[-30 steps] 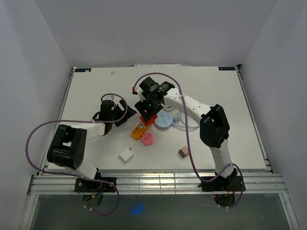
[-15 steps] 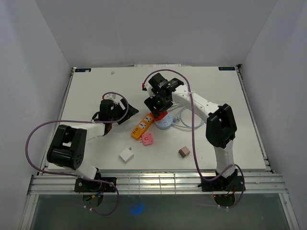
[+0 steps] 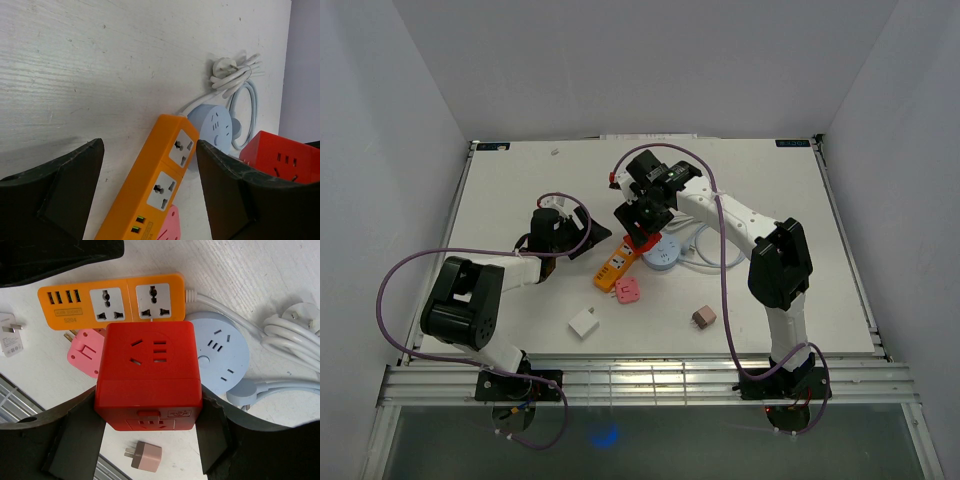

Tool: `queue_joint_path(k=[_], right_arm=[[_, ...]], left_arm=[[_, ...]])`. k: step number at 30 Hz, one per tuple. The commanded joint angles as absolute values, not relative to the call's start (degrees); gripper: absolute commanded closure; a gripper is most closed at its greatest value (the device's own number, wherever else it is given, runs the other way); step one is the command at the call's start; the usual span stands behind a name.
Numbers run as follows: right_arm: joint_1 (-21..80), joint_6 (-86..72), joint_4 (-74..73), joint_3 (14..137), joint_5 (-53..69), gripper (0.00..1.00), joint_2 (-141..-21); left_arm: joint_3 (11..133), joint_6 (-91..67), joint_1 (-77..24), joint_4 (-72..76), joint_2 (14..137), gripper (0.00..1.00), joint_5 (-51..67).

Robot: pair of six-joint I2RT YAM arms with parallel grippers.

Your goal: Insert the plug

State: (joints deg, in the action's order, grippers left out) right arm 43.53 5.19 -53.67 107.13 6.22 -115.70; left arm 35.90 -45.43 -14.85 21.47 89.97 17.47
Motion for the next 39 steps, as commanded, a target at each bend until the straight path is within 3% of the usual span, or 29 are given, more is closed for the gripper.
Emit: queue_joint_path(k=[1, 11, 22, 39], right_arm=[[43.86, 6.15, -53.79, 110.21, 7.91, 0.61, -116.63], [41.58, 3.69, -53.44, 107.93, 2.9, 0.62, -113.39], [38.67, 1.14, -50.44, 90.44, 3.69, 0.63, -103.89], [38.67, -2.37, -55.72, 93.87, 3.52, 0.68, -108.9]], left_arm=[[35.33, -44.56, -15.12, 22.94, 89.74, 0.15, 18.28], [35.68, -43.68, -16.52, 23.55, 89.12, 0.16, 18.46], [36.12, -41.4, -20.3, 23.47, 86.75, 0.16, 15.38], [36.91, -39.73, -22.41, 22.85, 86.4, 0.16, 13.62]])
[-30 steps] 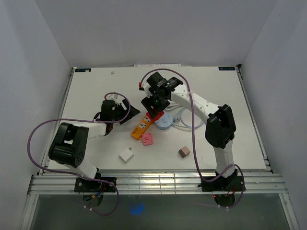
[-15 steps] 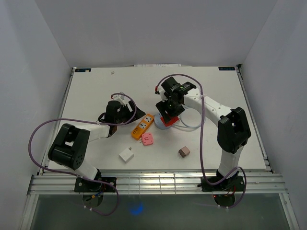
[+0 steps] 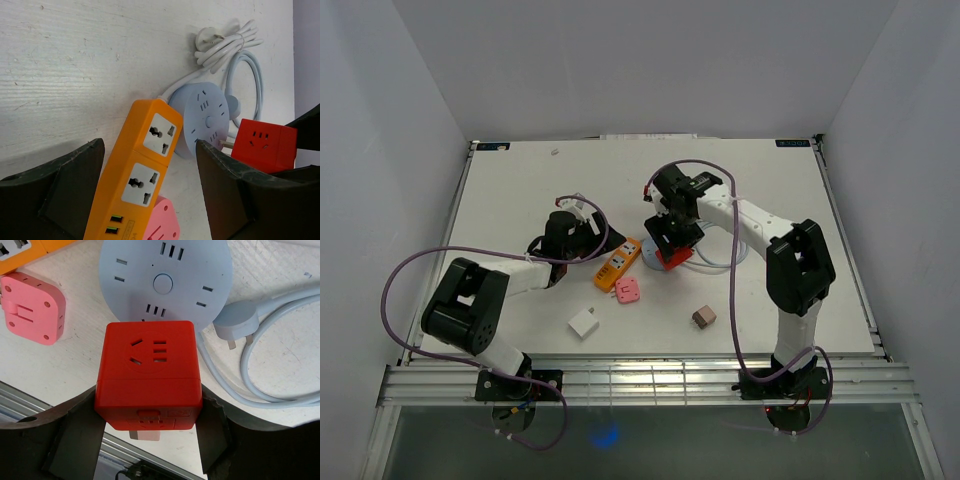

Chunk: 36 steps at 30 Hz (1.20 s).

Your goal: Insert the plug

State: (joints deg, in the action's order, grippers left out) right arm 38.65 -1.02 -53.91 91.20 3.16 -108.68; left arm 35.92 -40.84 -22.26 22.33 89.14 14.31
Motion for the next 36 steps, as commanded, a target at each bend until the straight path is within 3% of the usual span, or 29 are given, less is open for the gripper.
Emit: queue_joint_path(k=[1, 22, 36], right_arm=[[38.67, -2.46, -55.64, 93.87, 3.43, 0.68, -109.16], [38.67, -4.48, -59.85, 98.17, 4.83, 0.7, -115.48], [38.76, -7.21, -70.13, 106.43, -4.83, 0.74, -123.04]], left_arm=[[36.91, -39.64, -22.33, 22.76, 86.31, 0.16, 13.54], [37.0, -39.02, -22.32, 21.53, 85.08, 0.16, 13.54], [38.23, -39.55, -22.33, 21.53, 88.94, 0.16, 14.85]])
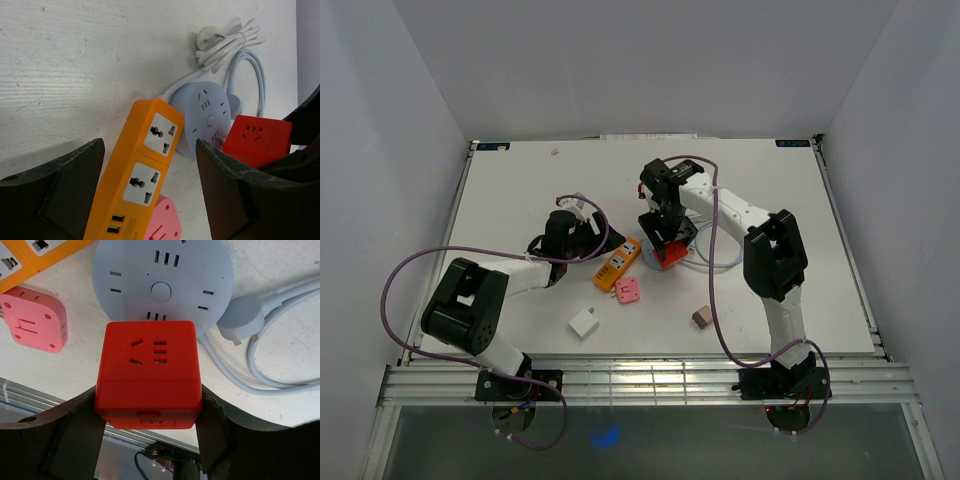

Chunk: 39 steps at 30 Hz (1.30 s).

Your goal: Insert the plug

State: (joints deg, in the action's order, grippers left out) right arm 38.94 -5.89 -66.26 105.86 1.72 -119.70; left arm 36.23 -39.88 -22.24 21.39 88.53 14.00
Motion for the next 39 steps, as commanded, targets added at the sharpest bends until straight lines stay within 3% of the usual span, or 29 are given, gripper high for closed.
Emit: queue_joint_path(k=[1, 16, 25, 39], right_arm=[[38.76, -7.56, -70.4, 106.96, -5.18, 0.74, -123.66], [38.76, -8.18, -71.28, 113.11, -5.72, 0.77, -130.17], [38.76, -4.75, -71.02, 118.91, -4.05, 0.92, -135.43], [39.28, -4.57, -69.96, 121.37, -6.85, 0.88, -140.0]], left_arm=[[38.32, -39.55, -22.41, 21.62, 89.21, 0.16, 15.03], [38.76, -39.46, -22.67, 21.71, 90.62, 0.16, 15.47], [38.76, -39.29, -23.11, 21.97, 90.7, 0.16, 15.38], [39.46, -38.94, -24.08, 22.06, 91.67, 0.16, 15.47]])
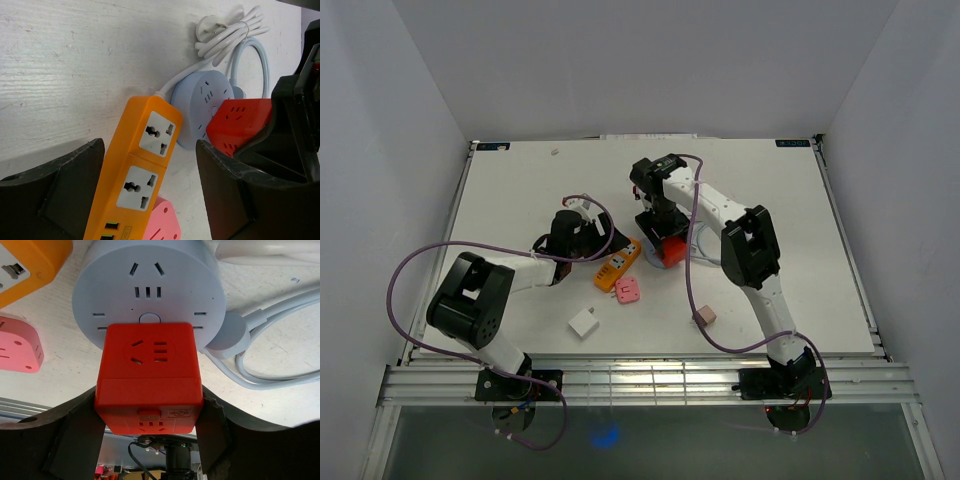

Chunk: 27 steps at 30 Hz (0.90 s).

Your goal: Insert the plug

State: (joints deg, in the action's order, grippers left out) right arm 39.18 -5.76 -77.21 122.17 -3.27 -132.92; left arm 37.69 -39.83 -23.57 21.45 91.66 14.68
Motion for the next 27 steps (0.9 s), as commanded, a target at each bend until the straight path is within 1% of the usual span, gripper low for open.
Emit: queue_joint_path(k=[1, 4, 5, 9, 13, 14, 19, 24, 27], right_arm=[[39.37, -4.48, -70.13, 121.55, -7.38, 0.88, -140.27], [39.73, -4.48, -70.05, 121.73, -7.91, 0.84, -139.93], [39.73, -4.57, -69.87, 121.73, -8.17, 0.81, -138.79], [39.73, -3.87, -69.17, 121.73, -8.96, 0.78, -134.57], [39.81, -1.24, -65.93, 116.12, -9.58, 0.73, -128.16], [39.73, -0.27, -63.66, 111.75, -9.32, 0.72, -125.45], [40.34, 2.72, -61.08, 100.83, -9.58, 0.71, -120.06], [41.92, 3.25, -60.74, 90.73, -11.69, 0.74, -115.42], [42.89, 3.95, -59.33, 87.11, -10.11, 0.74, -111.81]], left_arm=[[39.55, -38.85, -24.08, 22.06, 91.67, 0.16, 15.47], [39.46, -38.85, -24.17, 22.06, 91.67, 0.16, 15.29], [39.46, -38.85, -24.17, 22.06, 91.67, 0.16, 15.29], [39.64, -38.85, -24.17, 22.06, 91.93, 0.16, 15.47], [39.46, -38.5, -24.17, 21.89, 91.23, 0.16, 14.94], [39.38, -38.5, -24.17, 21.71, 90.97, 0.16, 14.33], [39.11, -38.32, -24.17, 21.18, 90.18, 0.15, 13.62], [39.2, -38.06, -24.17, 21.01, 90.18, 0.15, 13.36], [39.11, -37.88, -24.17, 20.92, 89.91, 0.15, 13.27]])
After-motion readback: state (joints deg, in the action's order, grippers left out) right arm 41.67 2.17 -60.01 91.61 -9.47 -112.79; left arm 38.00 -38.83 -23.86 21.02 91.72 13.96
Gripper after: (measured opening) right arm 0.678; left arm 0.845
